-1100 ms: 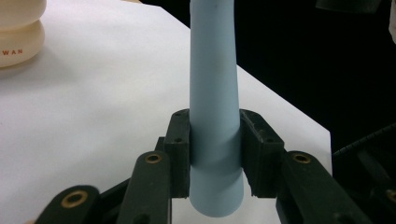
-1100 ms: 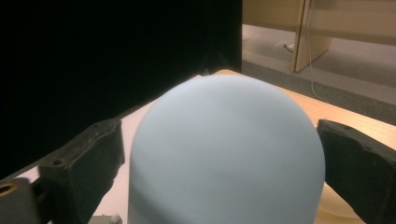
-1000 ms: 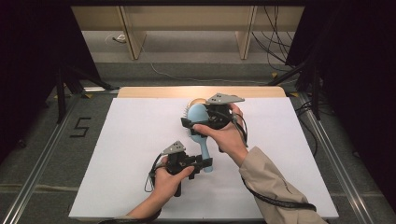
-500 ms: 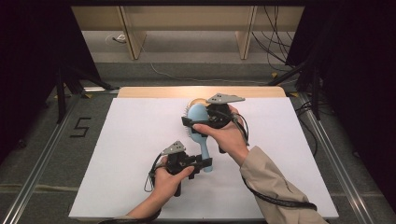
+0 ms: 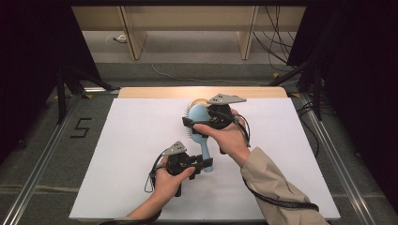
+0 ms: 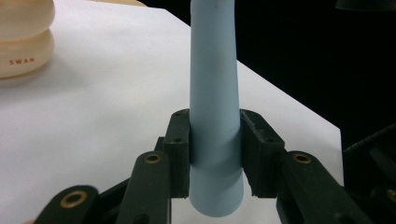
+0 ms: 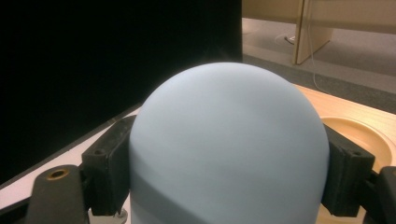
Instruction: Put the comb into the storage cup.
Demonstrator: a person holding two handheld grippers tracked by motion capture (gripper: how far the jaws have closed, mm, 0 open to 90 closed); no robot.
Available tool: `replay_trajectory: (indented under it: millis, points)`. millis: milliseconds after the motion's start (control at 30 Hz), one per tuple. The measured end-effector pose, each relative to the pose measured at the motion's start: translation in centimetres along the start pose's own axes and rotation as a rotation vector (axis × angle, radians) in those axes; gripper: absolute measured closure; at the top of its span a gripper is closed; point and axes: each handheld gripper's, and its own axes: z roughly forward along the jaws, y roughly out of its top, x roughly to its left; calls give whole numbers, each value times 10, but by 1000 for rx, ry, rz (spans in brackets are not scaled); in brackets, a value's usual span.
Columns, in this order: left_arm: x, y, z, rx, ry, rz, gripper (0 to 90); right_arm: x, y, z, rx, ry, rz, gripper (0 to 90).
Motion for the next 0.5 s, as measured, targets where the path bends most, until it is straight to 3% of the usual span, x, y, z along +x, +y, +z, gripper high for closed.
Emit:
replay_trajectory:
  millis: [367, 500]
  points:
    - [0, 2, -4, -7, 35, 41, 648, 3, 2, -4, -33, -7, 4, 207]
    - [1, 4, -7, 6, 42, 54, 585, 2, 3, -4, -44, -16, 4, 207]
